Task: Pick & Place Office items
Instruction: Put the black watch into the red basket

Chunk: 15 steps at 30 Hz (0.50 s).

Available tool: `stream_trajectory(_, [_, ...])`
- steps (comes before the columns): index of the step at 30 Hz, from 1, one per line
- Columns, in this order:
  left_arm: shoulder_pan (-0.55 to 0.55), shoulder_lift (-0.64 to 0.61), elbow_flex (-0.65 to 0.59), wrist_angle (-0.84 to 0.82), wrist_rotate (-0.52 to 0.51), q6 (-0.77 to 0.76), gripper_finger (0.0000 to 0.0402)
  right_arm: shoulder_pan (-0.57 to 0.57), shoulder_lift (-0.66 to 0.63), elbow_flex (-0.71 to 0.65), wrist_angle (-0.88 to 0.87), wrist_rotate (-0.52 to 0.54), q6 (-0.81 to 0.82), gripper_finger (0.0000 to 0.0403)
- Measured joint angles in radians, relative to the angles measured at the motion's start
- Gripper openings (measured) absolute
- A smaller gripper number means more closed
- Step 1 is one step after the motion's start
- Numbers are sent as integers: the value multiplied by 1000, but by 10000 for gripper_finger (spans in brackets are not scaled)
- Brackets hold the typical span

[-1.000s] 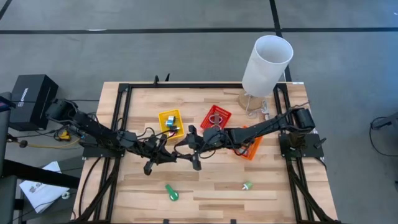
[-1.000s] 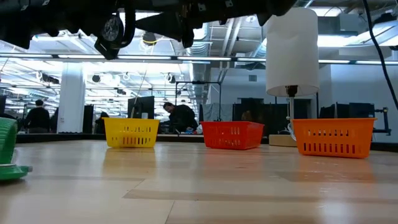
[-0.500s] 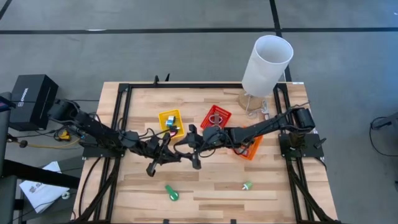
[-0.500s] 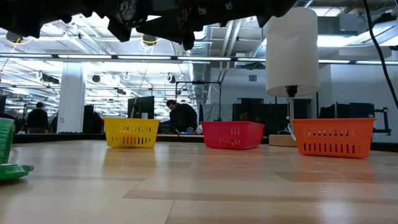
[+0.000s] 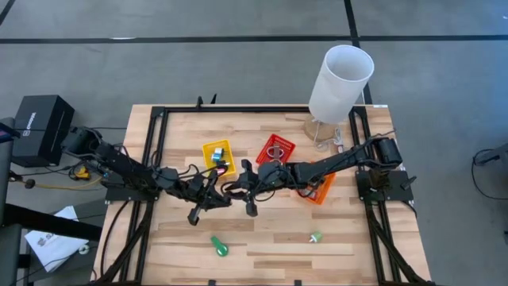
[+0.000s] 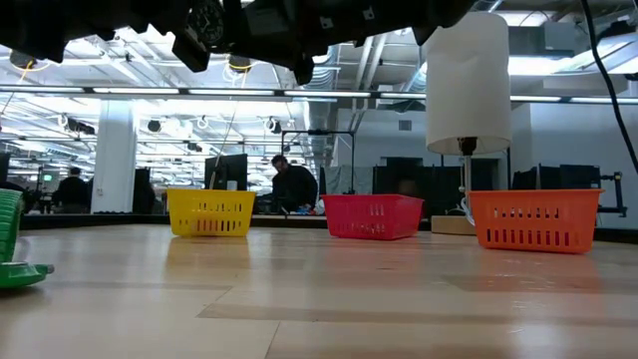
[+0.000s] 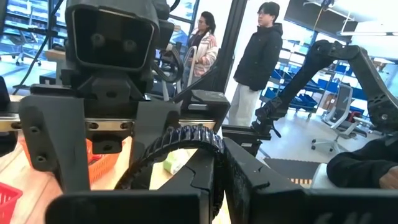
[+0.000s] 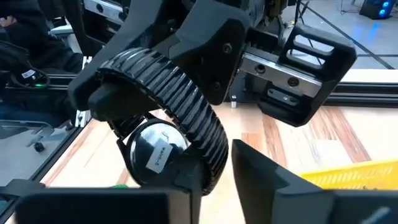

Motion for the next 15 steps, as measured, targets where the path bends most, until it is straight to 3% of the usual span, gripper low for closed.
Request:
stream_trajectory(9, [0, 0, 0, -19, -6, 0, 32, -12, 0, 0, -13, 4, -10, 12])
stream_trajectory(15, [0, 4, -1, -31, -5, -1, 77, -17, 0, 0, -39, 32, -33, 19])
